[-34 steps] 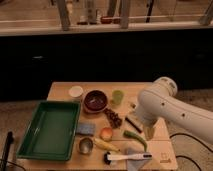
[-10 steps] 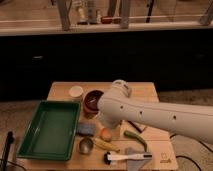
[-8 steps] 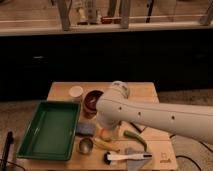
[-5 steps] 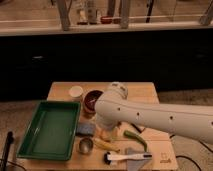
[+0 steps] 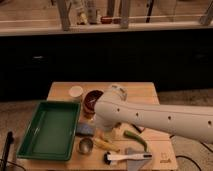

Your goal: Place apple in paper cup

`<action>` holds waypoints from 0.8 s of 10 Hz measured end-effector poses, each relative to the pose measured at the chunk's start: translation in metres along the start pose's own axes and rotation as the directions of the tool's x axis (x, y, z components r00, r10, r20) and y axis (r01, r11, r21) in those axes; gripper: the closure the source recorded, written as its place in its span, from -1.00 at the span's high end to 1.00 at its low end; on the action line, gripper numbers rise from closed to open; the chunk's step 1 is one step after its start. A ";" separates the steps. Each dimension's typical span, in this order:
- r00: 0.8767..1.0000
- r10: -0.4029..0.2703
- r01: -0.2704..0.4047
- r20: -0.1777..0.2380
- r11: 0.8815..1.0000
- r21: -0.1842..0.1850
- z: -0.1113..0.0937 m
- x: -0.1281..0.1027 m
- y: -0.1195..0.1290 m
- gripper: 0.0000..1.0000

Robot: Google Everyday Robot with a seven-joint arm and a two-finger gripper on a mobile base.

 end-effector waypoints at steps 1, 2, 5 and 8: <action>1.000 0.011 -0.011 0.020 1.000 0.008 0.006 0.006 0.006 0.60; 0.998 0.027 -0.028 0.052 0.999 0.017 0.018 0.015 0.016 0.60; 0.991 0.049 -0.053 0.125 0.998 0.031 0.044 0.022 0.022 0.60; 0.987 0.056 -0.061 0.148 0.998 0.030 0.060 0.027 0.023 0.60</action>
